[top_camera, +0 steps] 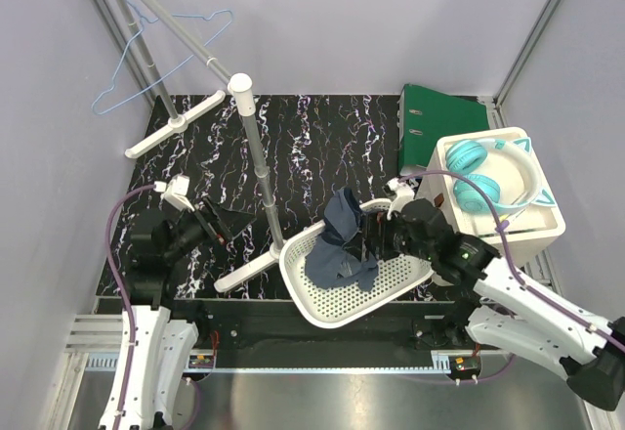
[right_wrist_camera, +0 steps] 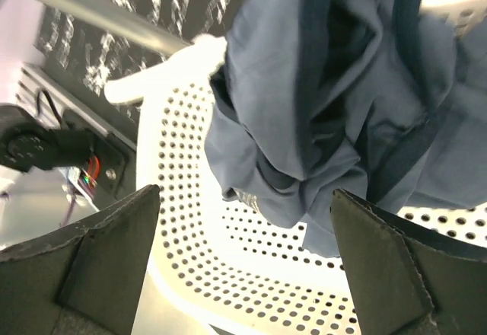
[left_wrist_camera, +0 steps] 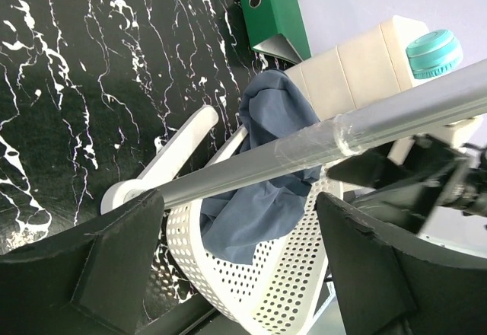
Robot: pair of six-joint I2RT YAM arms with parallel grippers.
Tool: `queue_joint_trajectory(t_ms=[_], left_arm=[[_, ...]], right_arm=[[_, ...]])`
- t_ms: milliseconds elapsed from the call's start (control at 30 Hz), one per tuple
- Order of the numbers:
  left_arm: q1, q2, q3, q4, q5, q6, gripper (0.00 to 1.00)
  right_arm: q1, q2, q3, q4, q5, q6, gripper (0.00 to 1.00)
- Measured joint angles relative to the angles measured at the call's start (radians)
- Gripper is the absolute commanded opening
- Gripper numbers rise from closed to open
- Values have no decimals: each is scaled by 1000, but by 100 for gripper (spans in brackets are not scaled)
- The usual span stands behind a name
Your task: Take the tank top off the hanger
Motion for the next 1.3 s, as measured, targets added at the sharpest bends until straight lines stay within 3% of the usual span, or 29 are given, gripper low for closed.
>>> queue_joint_trajectory(t_ms=[133, 300, 433, 533, 567, 633, 667, 767, 1033, 1300], left_arm=[[0, 6, -14, 12, 9, -6, 86], [0, 5, -19, 23, 26, -26, 86], [0, -10, -19, 32, 42, -44, 86], [0, -36, -19, 39, 53, -57, 86], [0, -46, -19, 39, 54, -64, 86], [0, -67, -19, 40, 55, -72, 86], [0, -69, -19, 41, 55, -73, 86], [0, -72, -19, 42, 55, -73, 86], [0, -58, -29, 43, 54, -73, 85], [0, -58, -40, 42, 53, -73, 85]], right_arm=[[0, -11, 61, -29, 47, -26, 100], [0, 179, 203, -10, 137, -93, 99], [0, 385, 303, 18, 246, -177, 85], [0, 478, 327, 28, 290, -226, 60], [0, 496, 325, 25, 288, -237, 43], [0, 504, 307, 25, 275, -248, 26], [0, 495, 288, 33, 262, -245, 12], [0, 417, 188, 51, 221, -219, 1], [1, 92, -75, 58, 89, -101, 1], [10, 162, -179, 94, -11, 6, 17]])
